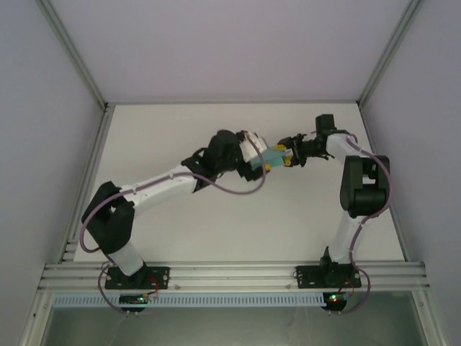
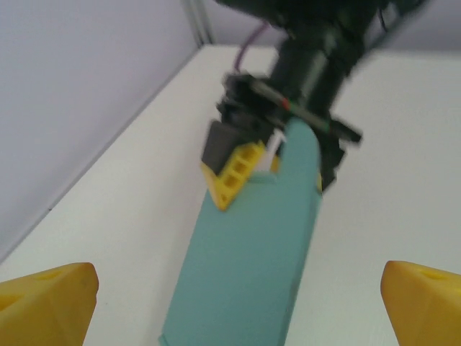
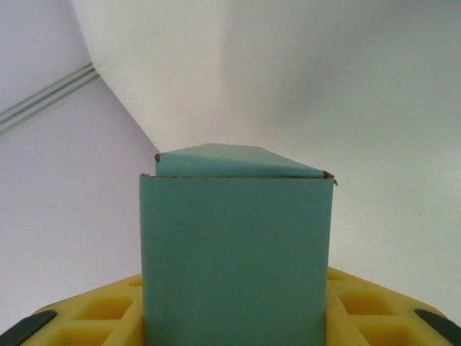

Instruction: Assemble paper box

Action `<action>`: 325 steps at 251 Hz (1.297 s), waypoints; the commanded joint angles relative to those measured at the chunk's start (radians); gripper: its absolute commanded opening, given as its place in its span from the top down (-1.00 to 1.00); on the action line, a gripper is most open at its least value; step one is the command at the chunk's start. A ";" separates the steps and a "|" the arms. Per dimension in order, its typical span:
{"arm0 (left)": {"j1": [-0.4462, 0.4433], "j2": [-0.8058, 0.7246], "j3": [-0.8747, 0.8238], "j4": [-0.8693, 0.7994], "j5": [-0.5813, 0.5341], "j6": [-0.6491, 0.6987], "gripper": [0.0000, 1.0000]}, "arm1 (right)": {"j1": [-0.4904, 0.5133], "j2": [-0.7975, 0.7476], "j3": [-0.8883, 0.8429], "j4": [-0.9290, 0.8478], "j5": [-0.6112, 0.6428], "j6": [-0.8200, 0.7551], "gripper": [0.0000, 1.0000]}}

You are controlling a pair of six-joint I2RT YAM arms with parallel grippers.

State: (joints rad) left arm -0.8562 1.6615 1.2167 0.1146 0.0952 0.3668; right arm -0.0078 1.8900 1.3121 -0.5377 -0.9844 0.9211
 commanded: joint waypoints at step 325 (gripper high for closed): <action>0.067 0.029 0.087 -0.510 -0.032 0.188 0.25 | -0.135 -0.342 -0.034 0.255 0.239 -0.468 -0.99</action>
State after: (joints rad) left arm -0.8162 1.7348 1.2434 -0.1719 -0.0402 0.5961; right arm -0.1509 1.6810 1.2709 -0.4629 -0.9237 0.8478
